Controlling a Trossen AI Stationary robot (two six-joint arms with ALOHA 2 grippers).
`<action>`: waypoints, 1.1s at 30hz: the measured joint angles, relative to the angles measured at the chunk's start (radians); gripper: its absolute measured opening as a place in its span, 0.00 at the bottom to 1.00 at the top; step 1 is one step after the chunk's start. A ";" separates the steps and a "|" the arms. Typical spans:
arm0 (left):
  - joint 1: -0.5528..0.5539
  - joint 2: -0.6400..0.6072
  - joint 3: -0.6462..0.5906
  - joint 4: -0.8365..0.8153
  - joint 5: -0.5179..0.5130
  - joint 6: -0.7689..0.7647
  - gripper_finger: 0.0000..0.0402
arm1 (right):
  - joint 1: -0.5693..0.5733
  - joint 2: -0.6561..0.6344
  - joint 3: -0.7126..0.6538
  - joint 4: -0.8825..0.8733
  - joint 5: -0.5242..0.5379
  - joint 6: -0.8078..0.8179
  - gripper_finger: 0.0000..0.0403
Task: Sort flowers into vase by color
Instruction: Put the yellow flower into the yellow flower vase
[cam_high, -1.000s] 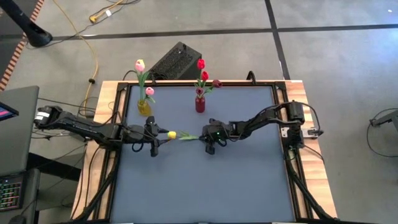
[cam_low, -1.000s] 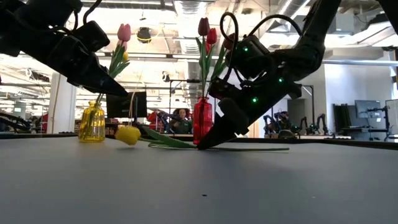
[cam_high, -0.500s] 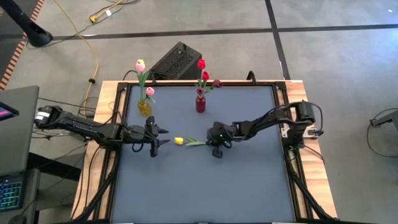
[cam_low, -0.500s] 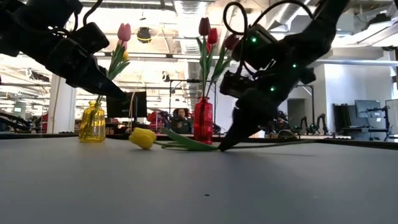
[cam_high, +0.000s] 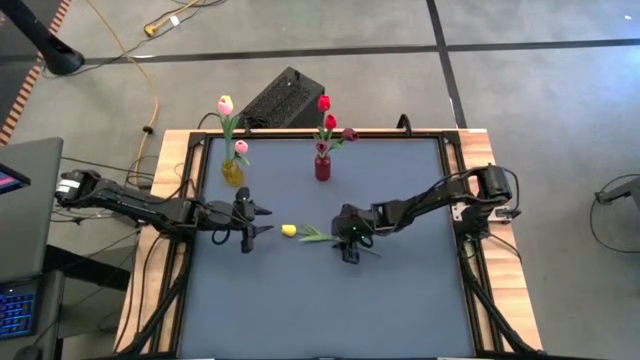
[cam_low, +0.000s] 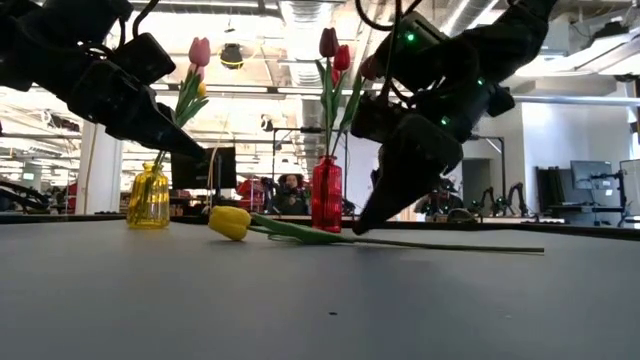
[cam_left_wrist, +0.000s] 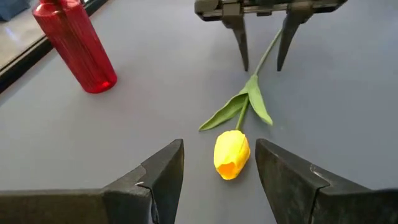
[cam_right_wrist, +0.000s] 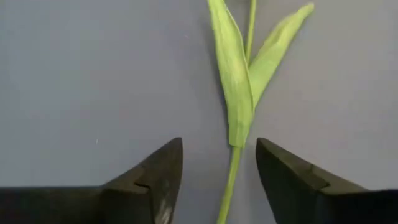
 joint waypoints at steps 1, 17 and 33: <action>0.000 0.000 0.000 0.002 0.002 0.000 0.47 | 0.000 0.000 0.007 -0.024 0.000 0.009 0.58; 0.000 0.000 0.000 0.016 0.082 -0.001 0.47 | 0.043 -0.022 0.019 -0.201 0.081 0.163 0.55; 0.000 0.000 0.000 0.025 0.133 0.046 0.47 | 0.108 -0.183 -0.204 0.054 0.224 0.258 0.52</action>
